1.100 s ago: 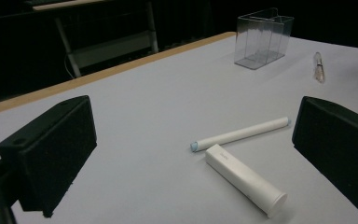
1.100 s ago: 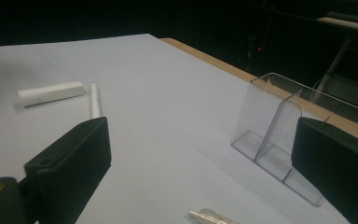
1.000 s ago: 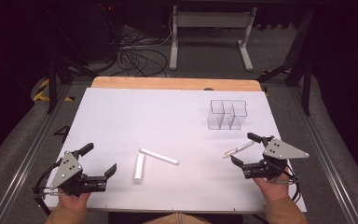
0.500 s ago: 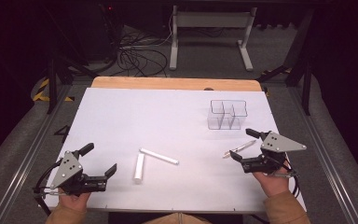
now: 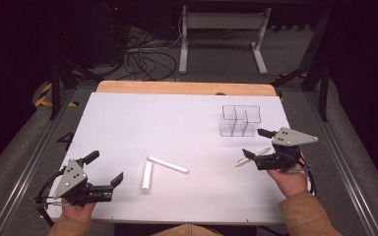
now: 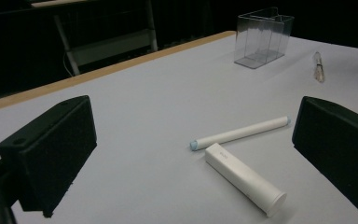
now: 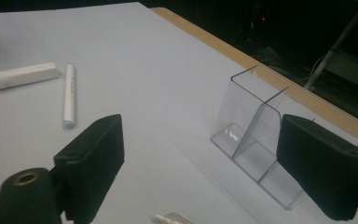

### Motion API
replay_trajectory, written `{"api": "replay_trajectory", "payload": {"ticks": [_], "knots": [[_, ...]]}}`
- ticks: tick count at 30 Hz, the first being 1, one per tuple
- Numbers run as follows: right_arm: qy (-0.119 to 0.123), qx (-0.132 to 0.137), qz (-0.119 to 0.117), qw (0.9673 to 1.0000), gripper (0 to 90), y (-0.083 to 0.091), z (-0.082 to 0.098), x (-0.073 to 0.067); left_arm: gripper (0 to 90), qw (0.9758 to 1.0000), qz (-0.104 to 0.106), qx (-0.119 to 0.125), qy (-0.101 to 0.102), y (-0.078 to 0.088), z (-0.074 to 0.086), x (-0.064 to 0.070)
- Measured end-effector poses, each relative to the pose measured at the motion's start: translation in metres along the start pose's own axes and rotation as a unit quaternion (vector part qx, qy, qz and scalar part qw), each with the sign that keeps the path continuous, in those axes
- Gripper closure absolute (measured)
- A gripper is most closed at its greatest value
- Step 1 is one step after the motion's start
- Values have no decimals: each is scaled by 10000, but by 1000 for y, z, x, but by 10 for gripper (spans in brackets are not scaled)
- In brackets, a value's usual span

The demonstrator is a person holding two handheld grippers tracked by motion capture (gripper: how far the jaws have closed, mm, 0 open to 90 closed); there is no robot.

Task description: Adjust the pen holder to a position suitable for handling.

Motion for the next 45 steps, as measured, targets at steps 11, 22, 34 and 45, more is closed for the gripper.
{"api": "replay_trajectory", "payload": {"ticks": [11,22,34,45], "knots": [[-4,-353,51,9994,206,-12,-8,11,5,10000,3,-16,4,0,0,0],[37,-475,60,9988,223,-22,-19,23,5,10000,-1,-24,13,0,0,0],[132,-612,72,9980,231,-33,-25,31,5,10000,-2,-28,21,0,0,-1],[187,-734,37,9971,267,-45,-26,38,5,10000,1,-24,31,0,1,-1]]}}
Point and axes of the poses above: each handheld gripper's, and its own axes: y roughly backward along the jaws, z roughly out of its underside, x roughly to its right, the point moved 1 cm from there along -y, roughly forward along the jaws, and after that the axes turned 8 degrees about z, right-handed, at the moved point
